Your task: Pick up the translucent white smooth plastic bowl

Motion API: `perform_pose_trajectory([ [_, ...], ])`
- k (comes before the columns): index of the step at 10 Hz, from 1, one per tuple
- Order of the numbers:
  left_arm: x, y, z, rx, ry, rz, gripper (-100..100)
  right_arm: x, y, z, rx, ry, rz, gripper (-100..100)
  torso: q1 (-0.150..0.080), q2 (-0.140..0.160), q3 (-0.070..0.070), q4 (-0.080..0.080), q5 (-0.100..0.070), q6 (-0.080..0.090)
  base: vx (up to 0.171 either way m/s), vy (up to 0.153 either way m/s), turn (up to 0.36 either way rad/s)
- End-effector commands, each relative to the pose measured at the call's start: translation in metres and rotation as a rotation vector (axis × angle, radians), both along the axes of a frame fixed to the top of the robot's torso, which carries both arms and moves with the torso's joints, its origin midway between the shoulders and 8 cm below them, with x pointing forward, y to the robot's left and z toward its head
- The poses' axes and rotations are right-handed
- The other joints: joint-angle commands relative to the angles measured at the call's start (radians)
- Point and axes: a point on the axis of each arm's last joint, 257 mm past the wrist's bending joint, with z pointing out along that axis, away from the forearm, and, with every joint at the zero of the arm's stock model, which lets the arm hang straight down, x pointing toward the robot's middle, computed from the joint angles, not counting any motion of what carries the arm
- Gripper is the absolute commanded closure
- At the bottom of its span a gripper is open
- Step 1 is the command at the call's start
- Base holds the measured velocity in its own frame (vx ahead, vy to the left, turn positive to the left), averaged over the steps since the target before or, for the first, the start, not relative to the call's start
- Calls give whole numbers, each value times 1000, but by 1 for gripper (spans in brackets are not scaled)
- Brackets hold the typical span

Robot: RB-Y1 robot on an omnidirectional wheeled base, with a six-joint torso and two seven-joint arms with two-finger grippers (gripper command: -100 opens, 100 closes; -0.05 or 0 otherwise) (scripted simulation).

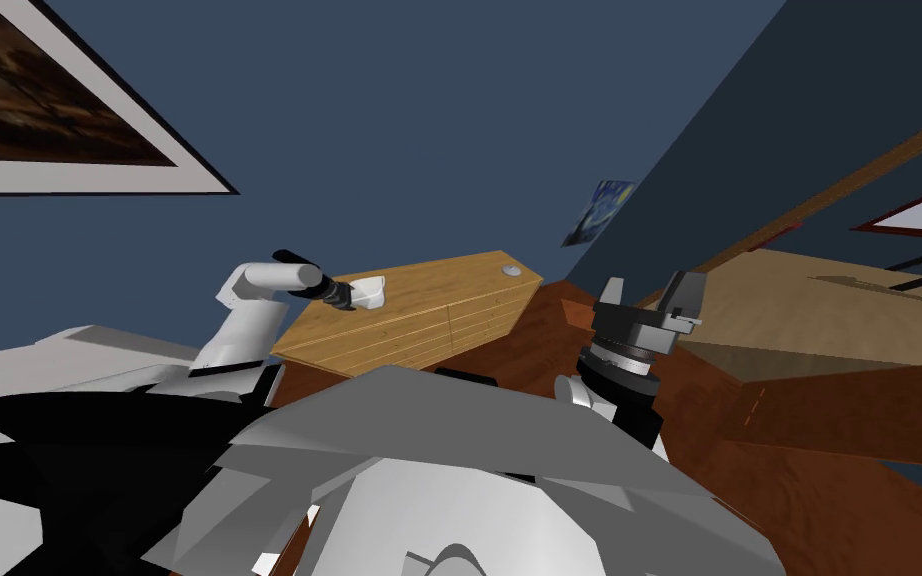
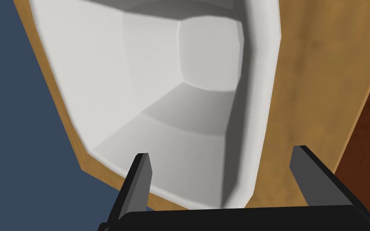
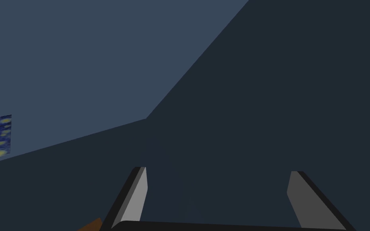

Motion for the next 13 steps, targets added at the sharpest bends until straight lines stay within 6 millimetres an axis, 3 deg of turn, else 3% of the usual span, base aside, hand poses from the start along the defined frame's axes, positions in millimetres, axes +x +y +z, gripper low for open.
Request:
perform_pose_trajectory([
  [1,13,3,-1,0,-16,7,-100,0,0,0,0,0,0,0,0,0,0,0,0,0,-65,8,72],
  [3,20,6,-1,-28,-24,28,-100,0,0,0,0,0,0,0,-1,0,0,0,0,1,-19,-1,-10],
  [4,34,3,-12,-6,-26,5,-100,0,0,0,0,0,0,0,-1,-2,-1,0,0,0,-53,11,130],
  [6,48,4,-4,-24,-47,19,-100,0,0,0,0,0,0,0,0,1,1,0,0,0,-48,5,29],
  [8,48,6,-9,-47,-40,38,-100,0,0,0,0,0,0,0,-1,-2,-1,0,0,0,-4,1,-4],
  [9,66,0,-16,-17,-45,5,-100,0,0,0,0,0,0,0,-1,-3,-1,0,0,0,-43,13,142],
  [11,78,-1,-10,-36,-60,17,-100,0,0,0,0,0,0,0,0,1,1,0,0,0,-54,8,23],
  [13,77,1,-17,-61,-46,36,-100,0,0,0,0,0,0,0,-1,-2,-1,0,-1,0,-5,1,-4],
])
